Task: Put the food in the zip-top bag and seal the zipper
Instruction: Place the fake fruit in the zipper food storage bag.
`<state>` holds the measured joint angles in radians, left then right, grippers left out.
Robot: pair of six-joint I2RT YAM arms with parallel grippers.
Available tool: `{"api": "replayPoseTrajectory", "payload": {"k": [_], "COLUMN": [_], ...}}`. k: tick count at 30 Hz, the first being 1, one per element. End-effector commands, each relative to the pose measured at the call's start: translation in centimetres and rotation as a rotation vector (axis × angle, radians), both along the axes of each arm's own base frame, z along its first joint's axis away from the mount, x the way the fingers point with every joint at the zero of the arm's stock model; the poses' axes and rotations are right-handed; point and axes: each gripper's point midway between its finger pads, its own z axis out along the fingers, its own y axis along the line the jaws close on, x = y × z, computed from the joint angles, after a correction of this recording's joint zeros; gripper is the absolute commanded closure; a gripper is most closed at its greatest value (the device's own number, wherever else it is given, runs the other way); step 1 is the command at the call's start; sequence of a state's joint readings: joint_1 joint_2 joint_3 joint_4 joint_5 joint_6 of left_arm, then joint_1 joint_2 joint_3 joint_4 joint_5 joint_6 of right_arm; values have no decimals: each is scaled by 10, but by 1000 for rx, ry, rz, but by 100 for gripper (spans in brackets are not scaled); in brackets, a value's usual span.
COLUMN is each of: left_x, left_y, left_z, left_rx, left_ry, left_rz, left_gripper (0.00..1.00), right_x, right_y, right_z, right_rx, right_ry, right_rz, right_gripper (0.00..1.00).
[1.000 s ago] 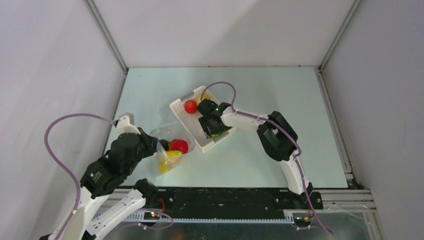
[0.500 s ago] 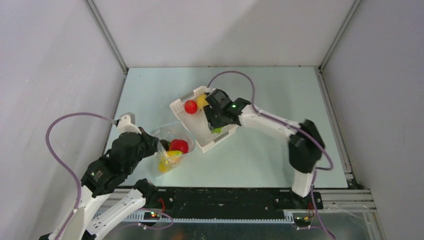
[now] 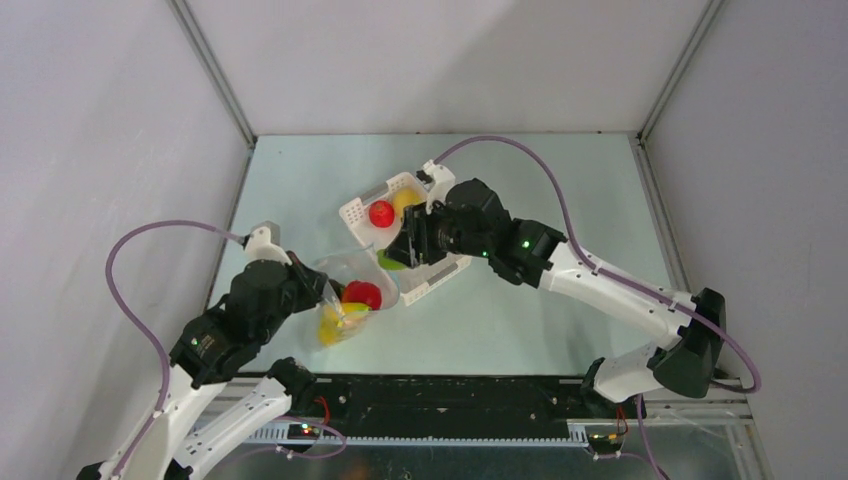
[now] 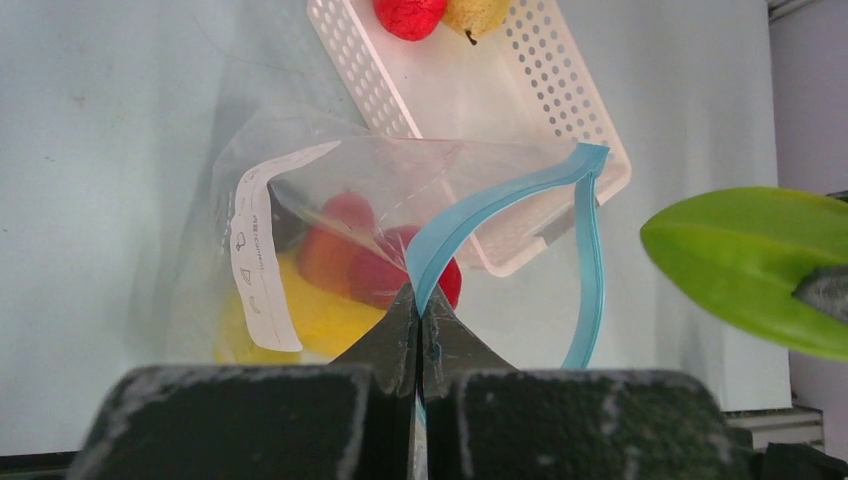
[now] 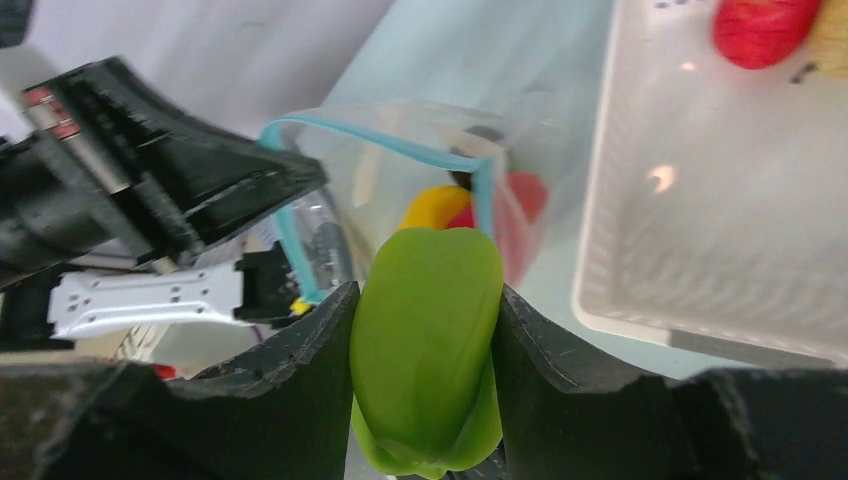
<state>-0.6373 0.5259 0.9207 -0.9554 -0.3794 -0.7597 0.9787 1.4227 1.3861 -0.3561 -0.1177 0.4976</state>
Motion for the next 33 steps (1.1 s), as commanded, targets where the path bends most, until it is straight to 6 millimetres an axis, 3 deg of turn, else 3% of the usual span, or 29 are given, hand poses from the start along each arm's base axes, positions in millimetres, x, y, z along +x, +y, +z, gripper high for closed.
{"api": "replayPoseTrajectory", "payload": {"k": [1,5,13,22,27,28,31,33], "left_x": [6,7,4,0,-4,-4,-6,-6], "left_y": [-13,-16,-20,-27,-25,-24,-23,-22], "left_z": [11,14,16,19,19,19,17,18], "left_rx": [-44,-53,-78,-111,-111,-110,-110,-110], "left_ry": [-40,-42,-52,-60,-60,-59,-59,-59], "left_rz": [-39,-51,-71,-116,-116,-116,-112,-106], "left_gripper": [99,99,99,99,99,99,99,99], "right_x": [-22,-35,-57,-40,-35,-35,-33,-33], "right_y": [24,40,72,107,120,120,116,113], "right_z": [45,52,14,-23,-46,-47,-43,-38], "right_rx": [182,219,144,58,-25,-33,-40,-45], "right_ry": [-42,-34,39,51,60,54,20,-3], "right_rz": [81,138,166,71,41,34,1,-12], "right_gripper": [60,60,60,53,28,25,3,1]}}
